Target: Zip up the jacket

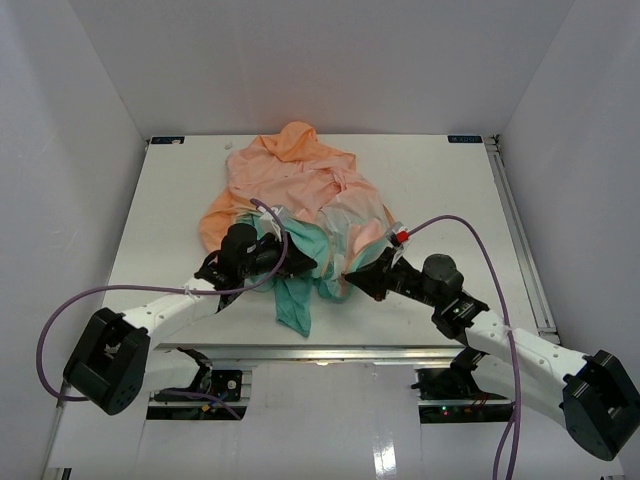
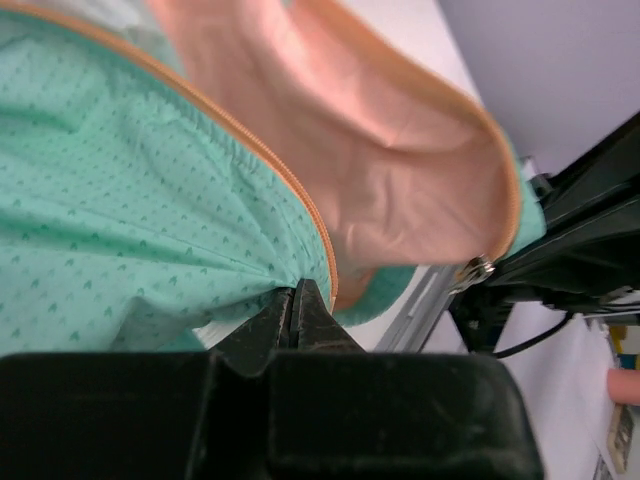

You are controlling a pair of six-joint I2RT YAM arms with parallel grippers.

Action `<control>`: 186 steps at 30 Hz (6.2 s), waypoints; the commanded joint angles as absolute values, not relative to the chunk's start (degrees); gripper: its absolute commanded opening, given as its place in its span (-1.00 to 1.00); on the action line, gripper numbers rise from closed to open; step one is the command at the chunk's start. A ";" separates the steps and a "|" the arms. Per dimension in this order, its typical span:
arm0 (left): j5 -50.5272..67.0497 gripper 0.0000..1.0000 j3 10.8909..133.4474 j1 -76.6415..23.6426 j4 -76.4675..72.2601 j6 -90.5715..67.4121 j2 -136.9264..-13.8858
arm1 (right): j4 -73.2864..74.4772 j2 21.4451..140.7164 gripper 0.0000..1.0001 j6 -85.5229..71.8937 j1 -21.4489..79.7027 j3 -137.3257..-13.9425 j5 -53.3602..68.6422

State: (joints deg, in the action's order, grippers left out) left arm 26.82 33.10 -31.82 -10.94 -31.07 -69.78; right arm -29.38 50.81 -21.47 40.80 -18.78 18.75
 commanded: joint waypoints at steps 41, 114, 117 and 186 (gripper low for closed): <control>35.60 -1.00 12.57 -32.52 -75.07 -41.75 -63.19 | -63.62 60.20 -0.85 -24.87 47.11 -18.19 30.84; 38.30 -1.00 16.02 -33.97 -58.31 -29.49 -57.99 | -45.66 52.65 -0.85 -23.99 47.37 -21.12 18.50; 38.72 -1.00 17.05 -34.34 -56.56 -28.71 -58.98 | -44.47 52.97 -0.85 -23.74 47.29 -21.83 18.87; 43.81 -1.00 22.01 -37.75 -43.39 -20.43 -59.32 | -26.01 50.56 -0.84 -17.98 47.29 -31.43 14.07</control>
